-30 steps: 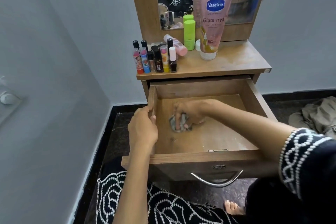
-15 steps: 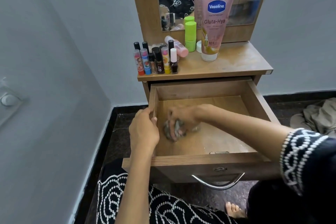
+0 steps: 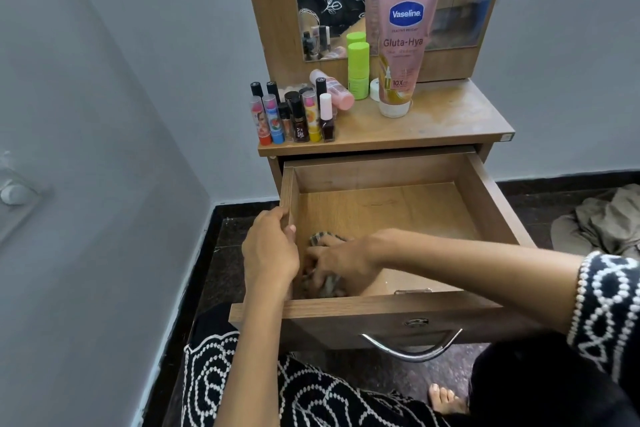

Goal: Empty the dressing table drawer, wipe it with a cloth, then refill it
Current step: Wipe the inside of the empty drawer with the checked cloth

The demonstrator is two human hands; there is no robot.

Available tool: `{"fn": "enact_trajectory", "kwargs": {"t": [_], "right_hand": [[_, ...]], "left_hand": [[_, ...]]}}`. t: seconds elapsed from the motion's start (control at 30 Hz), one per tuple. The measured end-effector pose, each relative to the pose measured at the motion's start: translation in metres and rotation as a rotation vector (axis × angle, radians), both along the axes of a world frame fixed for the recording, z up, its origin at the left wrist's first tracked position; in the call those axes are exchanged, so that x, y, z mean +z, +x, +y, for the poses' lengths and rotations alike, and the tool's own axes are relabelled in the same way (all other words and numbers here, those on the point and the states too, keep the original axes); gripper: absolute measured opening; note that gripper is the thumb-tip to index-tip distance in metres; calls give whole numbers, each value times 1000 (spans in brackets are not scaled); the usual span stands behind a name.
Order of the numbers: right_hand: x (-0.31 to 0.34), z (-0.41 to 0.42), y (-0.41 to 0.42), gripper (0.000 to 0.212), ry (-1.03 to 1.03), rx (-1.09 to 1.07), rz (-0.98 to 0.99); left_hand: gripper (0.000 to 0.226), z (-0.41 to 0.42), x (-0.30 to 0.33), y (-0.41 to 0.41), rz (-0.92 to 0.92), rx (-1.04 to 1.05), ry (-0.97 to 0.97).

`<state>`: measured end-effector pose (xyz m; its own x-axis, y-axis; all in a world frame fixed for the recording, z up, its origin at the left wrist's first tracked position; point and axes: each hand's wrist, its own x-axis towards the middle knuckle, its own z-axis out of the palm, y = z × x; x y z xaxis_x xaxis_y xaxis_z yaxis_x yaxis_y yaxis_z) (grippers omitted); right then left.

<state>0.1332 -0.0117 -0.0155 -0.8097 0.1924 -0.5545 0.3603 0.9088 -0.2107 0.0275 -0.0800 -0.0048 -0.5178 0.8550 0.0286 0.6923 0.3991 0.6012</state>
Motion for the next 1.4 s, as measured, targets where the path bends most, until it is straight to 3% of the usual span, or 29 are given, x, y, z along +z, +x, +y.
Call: {"fn": "enact_trajectory", "kwargs": {"t": [0.17,0.3,0.43,0.63,0.73,0.9,1.07,1.17,1.27,1.4], "right_hand": [[8,30,27,32,49,-17,-24],[11,49,20,29,88,-211,159],[-4,22,5,28,99,-47,215],[-2,25,41,22,60,82,64],[1,50,49,20,82,-51,27],[3,66,33,29,89,-258,199],[-6,19,43,28,36,20,137],[-4,26,70,28,51,21,13],[6,50,82,30,111,-72,-37],[14,66,75,33,44,-371,117]], "left_hand": [[39,1,-2,-2,3,0,14],[38,2,-3,-1,2,5,25],[38,2,-3,-2,12,-3,25],[38,1,-5,-3,-1,-6,36],[38,2,-5,-3,-2,-5,37],[38,2,-5,-2,-2,-1,36],[39,2,-6,-3,-4,0,31],[39,3,-6,-2,-8,-1,32],[39,3,-5,-3,-9,1,30],[39,2,-4,-1,-12,2,24]]}}
